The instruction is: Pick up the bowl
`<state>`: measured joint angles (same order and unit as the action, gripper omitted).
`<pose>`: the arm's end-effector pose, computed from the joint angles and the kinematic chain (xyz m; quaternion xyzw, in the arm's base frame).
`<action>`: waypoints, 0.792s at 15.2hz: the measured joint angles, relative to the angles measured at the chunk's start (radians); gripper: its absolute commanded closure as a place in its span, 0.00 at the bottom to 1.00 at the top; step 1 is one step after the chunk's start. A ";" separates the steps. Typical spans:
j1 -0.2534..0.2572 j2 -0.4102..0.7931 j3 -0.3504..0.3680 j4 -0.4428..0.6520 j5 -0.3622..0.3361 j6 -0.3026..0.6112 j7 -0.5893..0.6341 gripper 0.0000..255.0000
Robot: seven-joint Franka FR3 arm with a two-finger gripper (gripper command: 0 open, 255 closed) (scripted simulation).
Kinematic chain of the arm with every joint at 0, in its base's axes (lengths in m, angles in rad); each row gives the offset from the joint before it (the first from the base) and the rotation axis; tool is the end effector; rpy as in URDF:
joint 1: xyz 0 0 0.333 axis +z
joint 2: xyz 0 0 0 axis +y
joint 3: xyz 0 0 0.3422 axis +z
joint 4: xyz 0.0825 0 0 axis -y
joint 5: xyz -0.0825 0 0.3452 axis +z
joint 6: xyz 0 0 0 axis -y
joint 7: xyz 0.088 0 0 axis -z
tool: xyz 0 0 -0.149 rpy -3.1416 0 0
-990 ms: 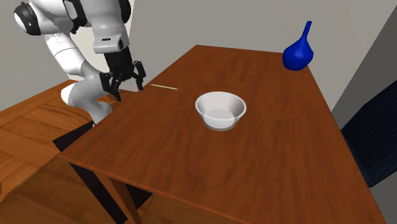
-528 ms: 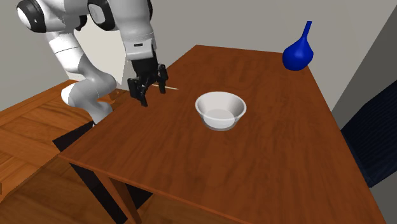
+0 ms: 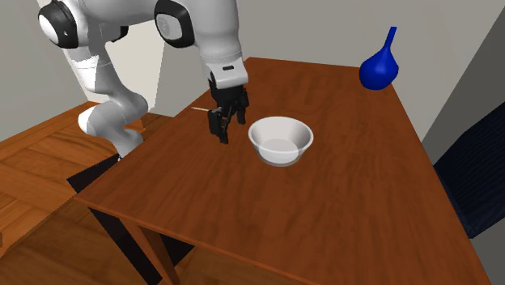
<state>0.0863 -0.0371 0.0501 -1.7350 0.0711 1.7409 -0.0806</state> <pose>0.5109 0.0800 0.5713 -0.9939 -0.1030 -0.0205 0.0348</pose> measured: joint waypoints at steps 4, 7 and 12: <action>0.019 0.166 0.018 0.191 0.012 -0.031 -0.002 0.00; 0.031 0.300 0.029 0.366 0.016 -0.077 -0.007 0.00; 0.038 0.375 0.036 0.428 0.019 -0.067 -0.013 0.00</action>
<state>0.1248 0.3377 0.0863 -1.3069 0.0903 1.6739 -0.0932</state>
